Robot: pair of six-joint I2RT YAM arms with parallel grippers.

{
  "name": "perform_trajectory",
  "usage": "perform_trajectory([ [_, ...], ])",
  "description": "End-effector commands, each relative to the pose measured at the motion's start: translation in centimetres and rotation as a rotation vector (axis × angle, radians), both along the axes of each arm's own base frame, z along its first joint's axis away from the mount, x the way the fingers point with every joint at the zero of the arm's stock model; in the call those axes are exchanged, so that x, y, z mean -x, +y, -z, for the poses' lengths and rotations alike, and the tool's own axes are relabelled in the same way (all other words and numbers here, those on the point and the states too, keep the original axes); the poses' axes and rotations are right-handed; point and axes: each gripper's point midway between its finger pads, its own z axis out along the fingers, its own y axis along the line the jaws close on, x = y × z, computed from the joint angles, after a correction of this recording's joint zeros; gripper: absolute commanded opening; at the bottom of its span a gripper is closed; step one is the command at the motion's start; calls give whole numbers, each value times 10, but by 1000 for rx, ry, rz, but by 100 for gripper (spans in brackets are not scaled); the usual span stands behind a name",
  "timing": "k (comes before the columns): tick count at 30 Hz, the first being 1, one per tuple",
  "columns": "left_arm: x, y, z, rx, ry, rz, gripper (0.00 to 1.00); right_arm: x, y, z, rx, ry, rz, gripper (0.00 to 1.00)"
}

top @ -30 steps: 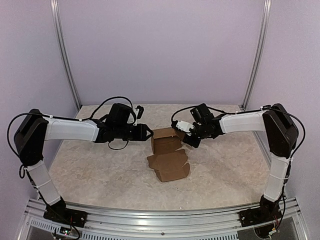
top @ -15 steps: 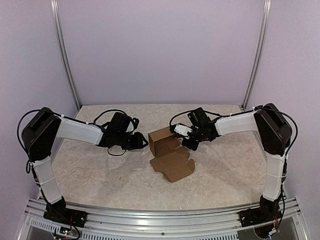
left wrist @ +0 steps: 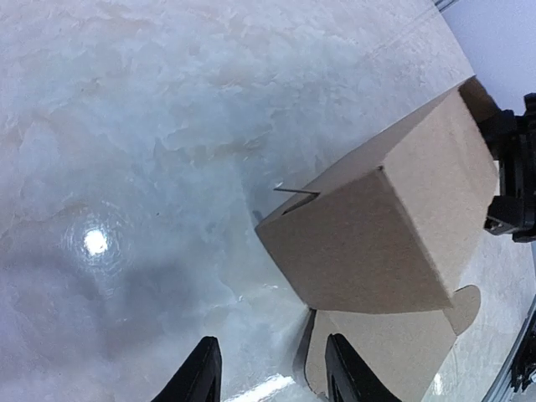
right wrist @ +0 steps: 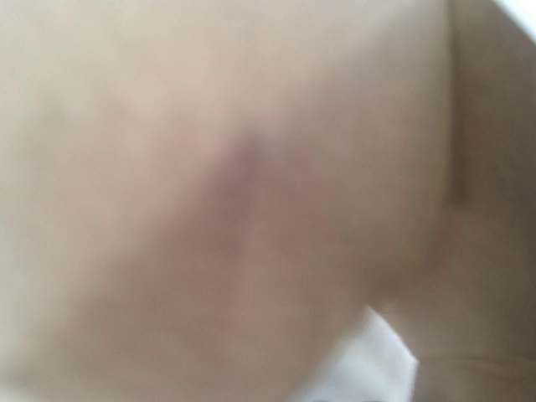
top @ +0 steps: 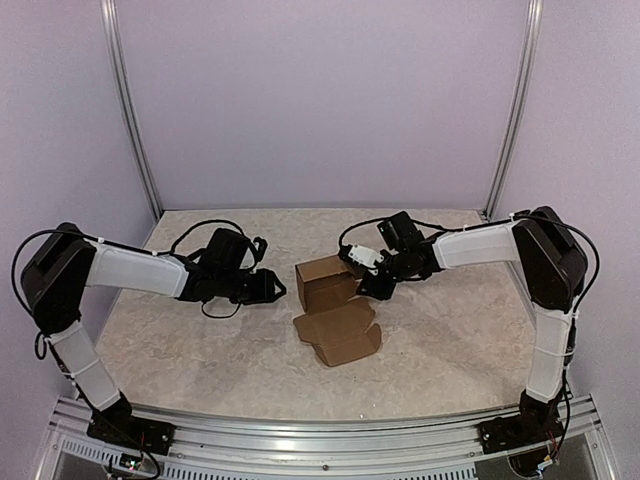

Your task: Fold the paper box

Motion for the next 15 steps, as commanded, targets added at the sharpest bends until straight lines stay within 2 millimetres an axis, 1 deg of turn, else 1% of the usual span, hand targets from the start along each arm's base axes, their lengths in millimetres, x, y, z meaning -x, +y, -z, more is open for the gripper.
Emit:
perform_trajectory([
  [1,0,-15,-39,34,-129,75,41,15,16,-17,-149,146,-12,50],
  [4,-1,-27,-61,75,-171,99,42,15,26,-12,-224,255,14,55],
  [7,-6,-36,-76,101,-188,101,42,13,29,1,-244,330,70,55],
  [10,-17,-40,-77,90,-173,72,42,11,27,6,-249,337,103,55],
  [11,-19,-42,-73,88,-163,69,42,10,25,8,-248,332,114,55],
  [15,-22,-56,-70,96,-154,81,42,3,17,11,-253,323,170,55],
])
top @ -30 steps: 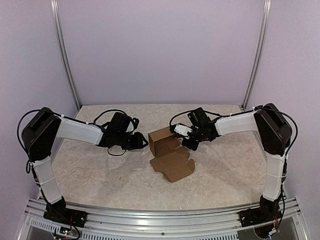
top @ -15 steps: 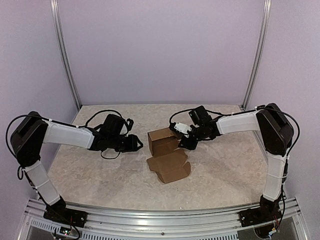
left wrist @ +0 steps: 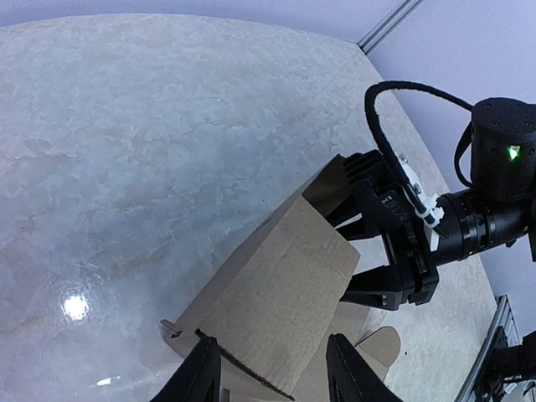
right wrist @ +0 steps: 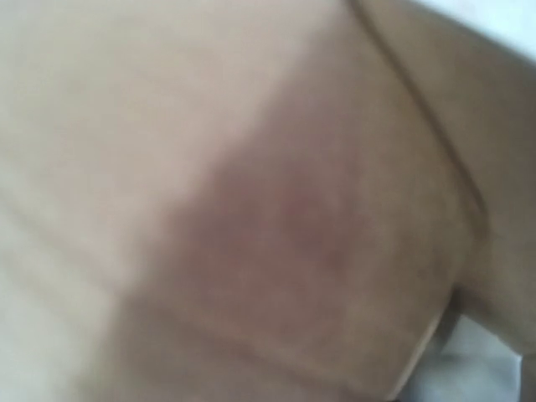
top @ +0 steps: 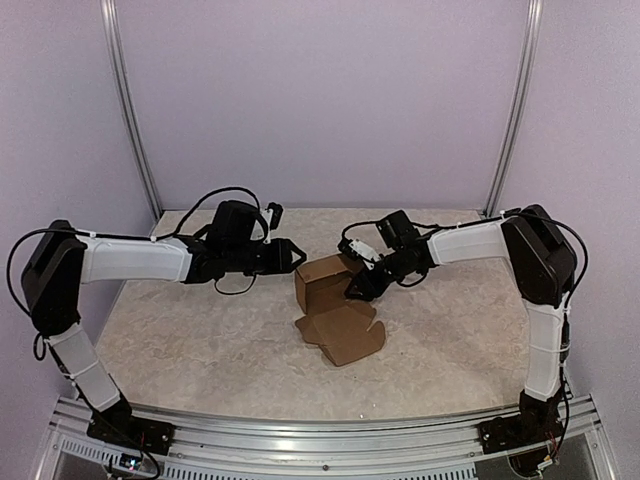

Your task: Fold the paper box

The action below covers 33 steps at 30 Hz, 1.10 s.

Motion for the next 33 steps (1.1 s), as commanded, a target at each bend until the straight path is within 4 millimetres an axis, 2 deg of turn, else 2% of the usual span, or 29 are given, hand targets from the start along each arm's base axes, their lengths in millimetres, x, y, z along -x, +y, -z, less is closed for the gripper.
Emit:
perform_trajectory([
  [1,-3,-14,16,-24,34,11,42,-7,-9,10,-11,45,81,55],
  [6,-3,-26,32,-45,65,35,42,-5,-8,13,-21,53,77,55],
  [13,-2,-26,50,-67,97,36,42,-1,-1,14,-54,72,41,52],
  [15,-1,-26,53,-65,103,34,41,1,2,15,-66,78,25,47],
  [19,0,-27,58,-58,112,35,41,4,3,14,-80,69,2,32],
  [21,2,-27,60,-52,115,38,41,6,4,13,-90,68,-7,28],
  [29,4,-30,64,-48,124,45,41,13,10,18,-117,104,-40,24],
  [33,6,-31,67,-47,131,49,41,20,13,16,-135,94,-81,29],
])
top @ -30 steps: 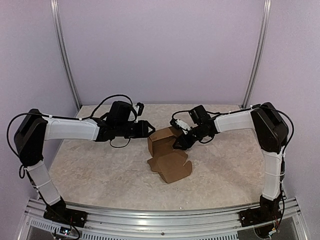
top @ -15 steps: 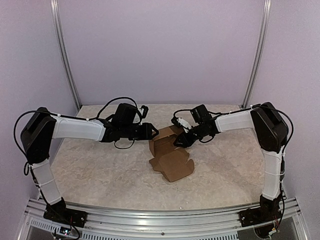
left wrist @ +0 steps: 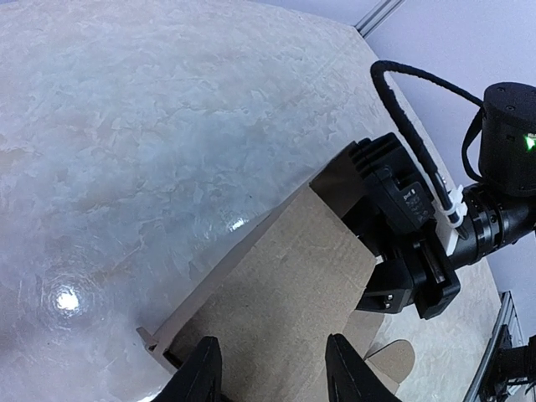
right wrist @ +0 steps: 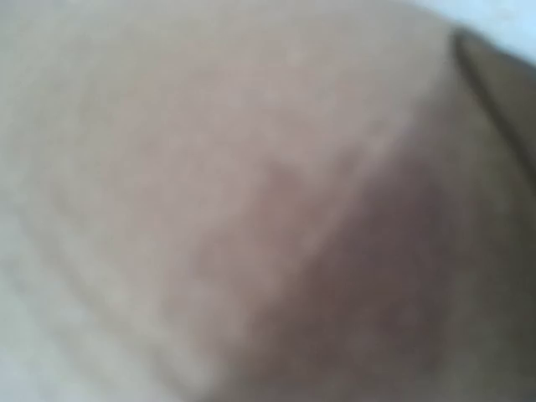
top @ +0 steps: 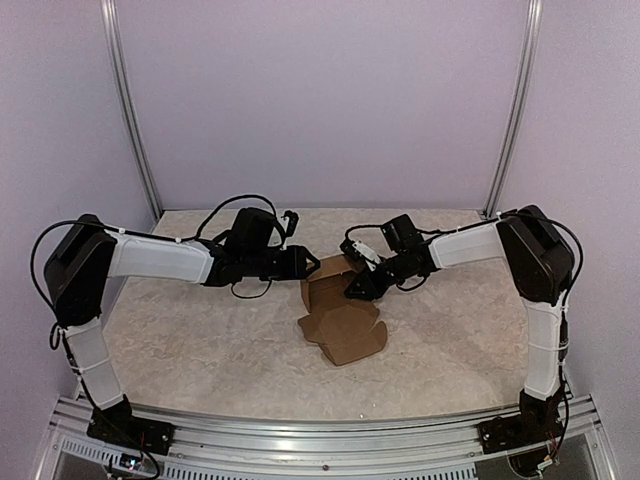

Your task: Fold the paper box

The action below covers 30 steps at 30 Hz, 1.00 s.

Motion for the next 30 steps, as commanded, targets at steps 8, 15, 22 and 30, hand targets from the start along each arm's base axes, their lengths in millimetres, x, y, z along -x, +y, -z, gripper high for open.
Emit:
perform_trajectory([
  [8,17,2,41,-56,93,20,41,28,9,17,-30,27,-127,40],
  [15,15,4,41,-57,92,14,41,34,4,16,-13,-28,-162,46],
  [22,13,7,40,-56,93,6,41,34,-7,9,69,-210,-220,53],
  [30,12,8,39,-49,94,3,41,38,4,1,190,-450,-305,55],
])
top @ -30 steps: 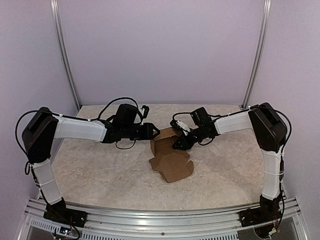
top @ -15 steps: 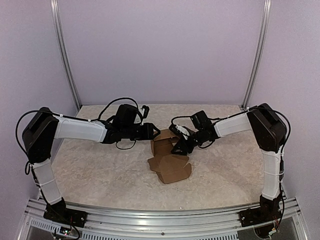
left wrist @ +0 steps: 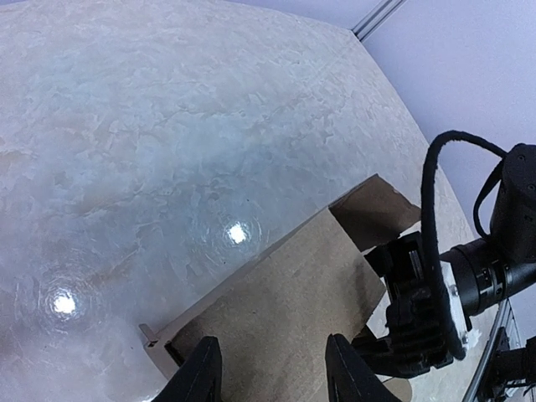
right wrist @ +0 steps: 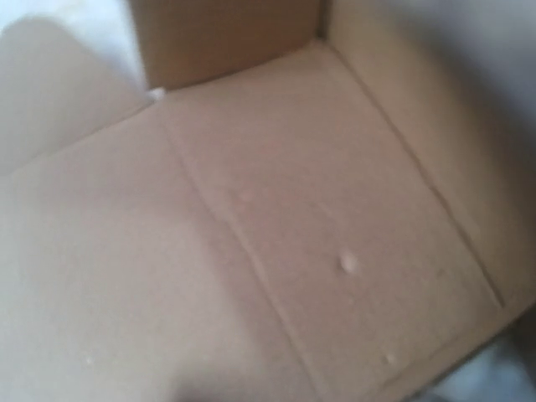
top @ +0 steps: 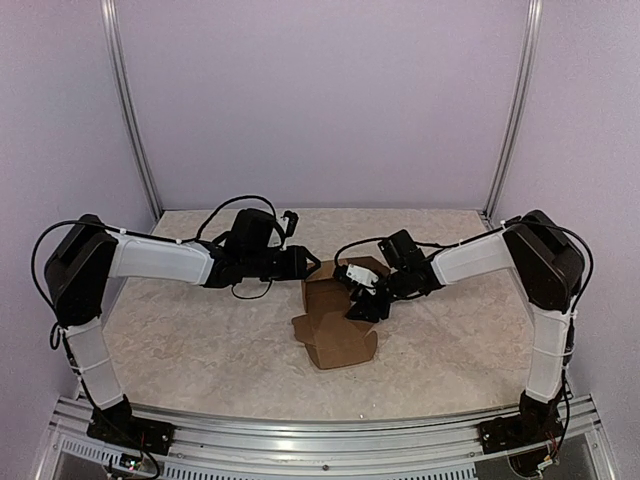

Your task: Fold the paper box

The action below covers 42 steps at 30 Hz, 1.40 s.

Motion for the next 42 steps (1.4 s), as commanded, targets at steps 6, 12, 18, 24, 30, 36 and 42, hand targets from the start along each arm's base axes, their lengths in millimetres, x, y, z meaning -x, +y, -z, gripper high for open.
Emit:
perform_trajectory([
  [6,13,9,40,-63,102,10,41,-3,12,-17,81,-226,-54,56],
  [12,14,8,39,-59,101,16,41,-2,17,-10,148,-280,-92,58],
  [18,13,9,39,-61,99,15,41,10,18,14,256,-281,-208,60],
  [24,12,11,37,-58,95,9,41,14,15,34,344,-220,-286,61],
  [30,11,12,33,-55,88,7,41,24,11,57,411,-88,-322,60],
  [36,12,14,32,-54,86,5,41,42,9,57,384,-24,-358,59],
  [42,12,14,31,-51,83,0,42,43,4,59,416,-12,-355,47],
])
